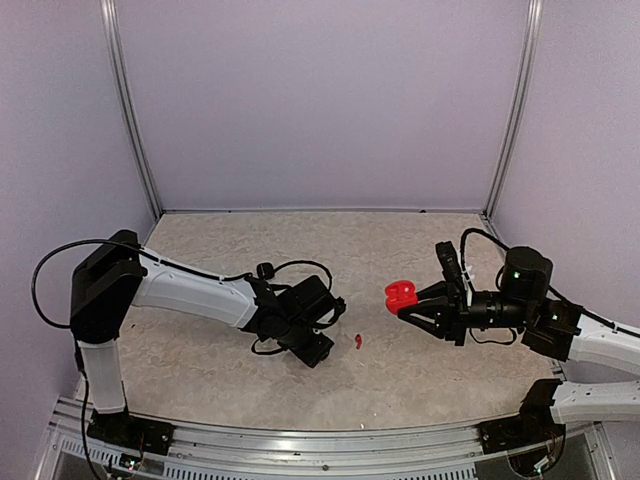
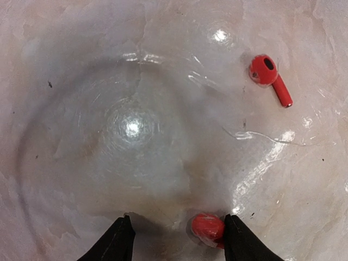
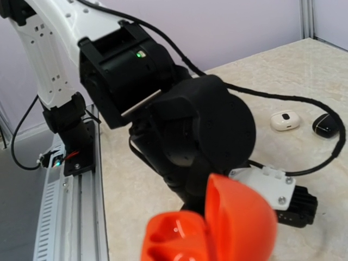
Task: Insert the wireless bluetooth earbuds into the charging case
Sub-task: Adjust the right earbud at the center of the board.
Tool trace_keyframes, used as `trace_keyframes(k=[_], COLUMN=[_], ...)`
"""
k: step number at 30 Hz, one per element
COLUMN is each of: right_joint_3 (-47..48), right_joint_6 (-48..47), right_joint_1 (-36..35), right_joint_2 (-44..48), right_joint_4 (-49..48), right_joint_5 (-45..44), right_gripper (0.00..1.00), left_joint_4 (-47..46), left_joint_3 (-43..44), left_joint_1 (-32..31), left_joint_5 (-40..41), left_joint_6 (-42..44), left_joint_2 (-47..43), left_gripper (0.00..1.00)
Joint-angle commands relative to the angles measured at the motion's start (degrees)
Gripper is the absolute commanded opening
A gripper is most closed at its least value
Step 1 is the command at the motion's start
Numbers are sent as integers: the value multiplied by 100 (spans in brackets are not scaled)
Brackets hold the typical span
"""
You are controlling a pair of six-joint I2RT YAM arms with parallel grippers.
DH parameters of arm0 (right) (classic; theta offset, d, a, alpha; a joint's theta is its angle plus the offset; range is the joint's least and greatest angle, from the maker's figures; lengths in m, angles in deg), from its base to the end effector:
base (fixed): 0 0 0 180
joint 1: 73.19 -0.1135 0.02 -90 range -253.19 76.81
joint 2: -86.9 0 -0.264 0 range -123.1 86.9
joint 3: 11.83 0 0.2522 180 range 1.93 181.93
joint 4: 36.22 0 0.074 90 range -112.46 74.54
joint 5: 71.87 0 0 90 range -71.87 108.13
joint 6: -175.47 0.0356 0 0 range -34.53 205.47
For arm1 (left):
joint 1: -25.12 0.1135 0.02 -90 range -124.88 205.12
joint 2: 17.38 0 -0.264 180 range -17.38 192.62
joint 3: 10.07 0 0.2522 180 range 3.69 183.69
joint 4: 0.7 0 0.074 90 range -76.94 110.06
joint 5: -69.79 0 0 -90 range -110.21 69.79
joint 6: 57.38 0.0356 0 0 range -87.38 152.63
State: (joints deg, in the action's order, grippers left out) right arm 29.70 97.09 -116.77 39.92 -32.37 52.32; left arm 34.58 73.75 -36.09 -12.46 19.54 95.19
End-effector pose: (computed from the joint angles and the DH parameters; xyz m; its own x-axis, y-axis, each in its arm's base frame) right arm 0.1260 0.1476 0.2658 -0.3104 -0.0654 -0.9483 -0.9285 0.2349 0.2877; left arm 0.1922 -0.3397 0.1377 -0.6118 0.6477 -0.4540 0.7202 0.6935 0.0190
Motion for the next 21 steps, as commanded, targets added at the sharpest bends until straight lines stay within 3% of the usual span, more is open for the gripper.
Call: trace_keyframes(k=[1,15,21], right_joint_3=[26,66,95], right_joint_6=[7,-2,-2], right_joint_1=[58,73,82], right_joint_2=[-2,-96,-158], right_joint_4=[24,-14,-2], right_joint_5=[-18,39,34], right_gripper=[0,0,0], left_joint_4=[522,722,917], left_joint_3=[-276,-174,261], left_joint_1=[97,363,374], left_joint_5=[183,-625,-738], left_joint_6=[240,975,920], left_joint_2=[-171,-867,-710], left_gripper=[56,51,51])
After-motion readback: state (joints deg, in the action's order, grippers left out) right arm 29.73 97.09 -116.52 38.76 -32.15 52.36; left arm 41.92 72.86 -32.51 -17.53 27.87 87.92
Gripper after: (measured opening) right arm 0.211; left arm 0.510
